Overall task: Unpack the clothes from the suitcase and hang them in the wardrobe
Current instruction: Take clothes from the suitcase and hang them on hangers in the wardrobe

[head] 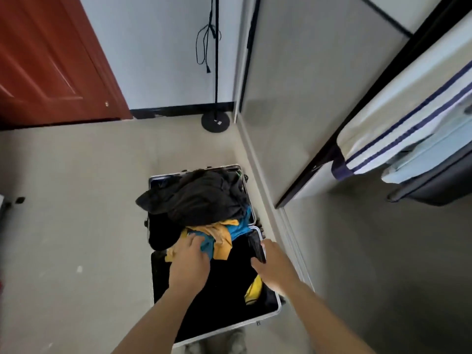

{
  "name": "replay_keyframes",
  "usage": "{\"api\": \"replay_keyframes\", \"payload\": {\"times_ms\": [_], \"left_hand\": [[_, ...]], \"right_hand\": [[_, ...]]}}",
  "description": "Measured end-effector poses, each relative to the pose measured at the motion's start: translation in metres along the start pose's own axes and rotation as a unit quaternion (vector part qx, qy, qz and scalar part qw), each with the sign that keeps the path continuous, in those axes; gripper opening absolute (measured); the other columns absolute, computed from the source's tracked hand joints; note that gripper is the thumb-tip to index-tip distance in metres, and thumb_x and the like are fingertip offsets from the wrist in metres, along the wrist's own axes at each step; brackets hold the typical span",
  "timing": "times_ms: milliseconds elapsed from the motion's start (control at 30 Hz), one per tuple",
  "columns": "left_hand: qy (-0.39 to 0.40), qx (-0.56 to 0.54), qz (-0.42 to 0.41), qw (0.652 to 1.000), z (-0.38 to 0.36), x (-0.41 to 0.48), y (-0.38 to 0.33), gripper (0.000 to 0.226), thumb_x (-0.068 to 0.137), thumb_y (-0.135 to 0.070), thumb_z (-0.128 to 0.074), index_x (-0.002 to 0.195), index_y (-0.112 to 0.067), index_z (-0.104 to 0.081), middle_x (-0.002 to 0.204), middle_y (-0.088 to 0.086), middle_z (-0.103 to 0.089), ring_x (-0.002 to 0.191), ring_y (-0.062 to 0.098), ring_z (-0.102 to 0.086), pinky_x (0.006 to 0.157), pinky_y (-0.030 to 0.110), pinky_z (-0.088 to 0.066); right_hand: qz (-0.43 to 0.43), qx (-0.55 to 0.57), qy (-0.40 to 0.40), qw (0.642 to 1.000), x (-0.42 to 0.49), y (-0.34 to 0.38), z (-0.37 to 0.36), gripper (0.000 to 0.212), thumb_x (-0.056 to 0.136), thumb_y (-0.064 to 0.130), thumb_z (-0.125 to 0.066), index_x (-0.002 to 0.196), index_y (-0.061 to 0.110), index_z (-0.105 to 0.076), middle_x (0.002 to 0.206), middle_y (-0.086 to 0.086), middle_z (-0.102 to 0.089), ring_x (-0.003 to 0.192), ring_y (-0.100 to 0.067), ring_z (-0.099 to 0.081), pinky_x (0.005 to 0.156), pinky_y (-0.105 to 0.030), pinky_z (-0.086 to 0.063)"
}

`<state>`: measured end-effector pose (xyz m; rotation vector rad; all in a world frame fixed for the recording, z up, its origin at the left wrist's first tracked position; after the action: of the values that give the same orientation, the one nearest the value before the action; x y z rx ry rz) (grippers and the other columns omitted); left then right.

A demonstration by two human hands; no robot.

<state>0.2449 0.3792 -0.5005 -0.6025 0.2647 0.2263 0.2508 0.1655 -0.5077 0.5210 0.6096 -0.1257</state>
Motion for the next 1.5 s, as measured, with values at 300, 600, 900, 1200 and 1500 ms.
{"api": "replay_keyframes", "payload": {"times_ms": [300, 600, 900, 1200, 1500], "left_hand": [[0.159, 0.014, 0.077, 0.984, -0.238, 0.004, 0.15, 0.042, 0.096, -0.018, -0.041, 0.138, -0.021, -0.045, 0.151, -0.004, -0.031, 0.137, 0.015, -0.032, 0.102, 0.029, -0.042], [0.209, 0.101, 0.031, 0.972, -0.413, 0.044, 0.238, 0.056, 0.097, -0.022, -0.044, 0.15, -0.023, -0.026, 0.161, -0.001, -0.01, 0.147, 0.017, -0.013, 0.112, 0.031, -0.031], [0.077, 0.202, -0.131, 0.968, -0.483, 0.133, 0.257, 0.075, 0.057, -0.025, -0.086, 0.127, -0.014, -0.06, 0.142, 0.007, -0.05, 0.126, 0.027, -0.045, 0.084, 0.045, -0.052], [0.194, 0.012, -0.047, 0.98, -0.433, 0.094, 0.256, 0.014, 0.086, -0.025, -0.067, 0.098, -0.018, -0.065, 0.096, -0.002, -0.066, 0.094, 0.018, -0.061, 0.083, 0.031, -0.047], [0.083, -0.452, 0.318, 0.829, -0.266, 0.012, 0.185, 0.006, 0.083, -0.006, -0.07, 0.083, -0.011, -0.074, 0.083, 0.01, -0.075, 0.084, 0.026, -0.071, 0.078, 0.037, -0.055]], "right_hand": [[-0.093, -0.047, 0.105, 0.989, 0.083, -0.153, -0.199, 0.043, 0.097, 0.033, -0.05, 0.134, 0.015, -0.042, 0.134, -0.005, -0.048, 0.119, -0.024, -0.052, 0.092, -0.037, -0.046], [-0.086, -0.13, 0.135, 0.978, 0.195, -0.255, -0.335, 0.043, 0.096, 0.03, -0.05, 0.135, 0.015, -0.041, 0.134, -0.004, -0.048, 0.119, -0.023, -0.05, 0.093, -0.036, -0.046], [0.033, -0.23, 0.097, 0.968, 0.31, -0.249, -0.37, 0.084, 0.089, 0.04, -0.064, 0.154, 0.034, -0.009, 0.163, 0.001, 0.008, 0.15, -0.025, 0.009, 0.117, -0.049, -0.014], [0.049, -0.125, 0.188, 0.973, 0.245, -0.239, -0.372, 0.032, 0.101, 0.032, -0.05, 0.129, 0.019, -0.054, 0.118, -0.007, -0.051, 0.113, -0.029, -0.05, 0.09, -0.041, -0.042], [0.005, 0.032, 0.055, 0.998, 0.147, -0.138, -0.252, 0.014, 0.086, 0.011, -0.062, 0.084, 0.017, -0.05, 0.08, -0.001, -0.057, 0.076, -0.027, -0.05, 0.06, -0.035, -0.033]]}}
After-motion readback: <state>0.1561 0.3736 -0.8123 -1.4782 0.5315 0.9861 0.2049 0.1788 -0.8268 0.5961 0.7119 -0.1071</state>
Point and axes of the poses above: each hand's wrist, its own x-axis towards the middle knuckle, its own z-axis out of the back of the hand, y = z × x, the point moved 6 cm from there along x, towards the middle knuckle
